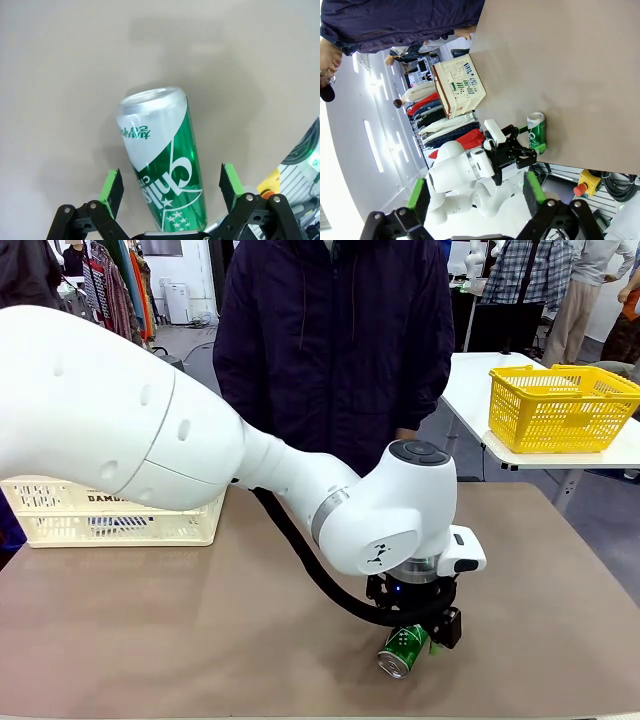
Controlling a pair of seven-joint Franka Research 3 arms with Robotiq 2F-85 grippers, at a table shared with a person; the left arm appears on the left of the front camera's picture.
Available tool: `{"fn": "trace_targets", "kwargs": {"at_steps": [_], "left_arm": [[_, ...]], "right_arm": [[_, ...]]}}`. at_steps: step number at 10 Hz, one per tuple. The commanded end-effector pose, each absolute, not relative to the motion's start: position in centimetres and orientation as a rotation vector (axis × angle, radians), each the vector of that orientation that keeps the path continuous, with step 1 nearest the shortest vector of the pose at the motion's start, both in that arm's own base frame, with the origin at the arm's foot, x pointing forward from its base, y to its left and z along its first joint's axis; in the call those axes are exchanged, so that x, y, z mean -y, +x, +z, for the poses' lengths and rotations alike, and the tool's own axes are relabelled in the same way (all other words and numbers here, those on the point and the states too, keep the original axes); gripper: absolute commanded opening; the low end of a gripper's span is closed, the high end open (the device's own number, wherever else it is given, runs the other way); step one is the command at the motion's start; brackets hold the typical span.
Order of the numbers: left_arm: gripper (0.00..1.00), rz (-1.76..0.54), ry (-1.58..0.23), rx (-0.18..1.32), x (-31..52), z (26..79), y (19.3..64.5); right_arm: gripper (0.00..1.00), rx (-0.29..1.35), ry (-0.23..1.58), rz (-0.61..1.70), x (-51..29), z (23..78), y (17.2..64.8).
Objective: Place the drinks into the Shopping basket.
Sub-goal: Pick up one drink and place it into the Shopping basket.
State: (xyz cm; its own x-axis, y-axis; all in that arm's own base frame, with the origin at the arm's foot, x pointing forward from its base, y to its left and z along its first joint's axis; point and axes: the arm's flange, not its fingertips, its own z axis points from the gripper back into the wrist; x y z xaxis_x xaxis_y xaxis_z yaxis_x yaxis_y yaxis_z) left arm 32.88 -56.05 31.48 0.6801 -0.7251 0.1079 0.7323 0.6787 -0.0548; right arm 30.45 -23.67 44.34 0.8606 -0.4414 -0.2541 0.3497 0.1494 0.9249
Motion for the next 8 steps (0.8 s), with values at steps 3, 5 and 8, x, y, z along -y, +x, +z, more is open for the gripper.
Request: {"fn": "trace_targets", "kwargs": {"at_steps": [3,5,8], "left_arm": [[1.0,-0.808,-0.075,0.057,56.89,30.93,33.2],[0.28,-0.782,-0.06,0.062,56.69,30.77,33.41],[0.0,-0.772,-0.044,0.066,56.46,30.95,33.64]], "right_arm": [[1.0,0.081,1.32,-0.576,23.71,44.88,30.53],[1.0,0.081,1.32,-0.576,23.71,44.88,30.53],[1.0,0.081,1.32,-0.576,23.71,44.88,30.53]]}}
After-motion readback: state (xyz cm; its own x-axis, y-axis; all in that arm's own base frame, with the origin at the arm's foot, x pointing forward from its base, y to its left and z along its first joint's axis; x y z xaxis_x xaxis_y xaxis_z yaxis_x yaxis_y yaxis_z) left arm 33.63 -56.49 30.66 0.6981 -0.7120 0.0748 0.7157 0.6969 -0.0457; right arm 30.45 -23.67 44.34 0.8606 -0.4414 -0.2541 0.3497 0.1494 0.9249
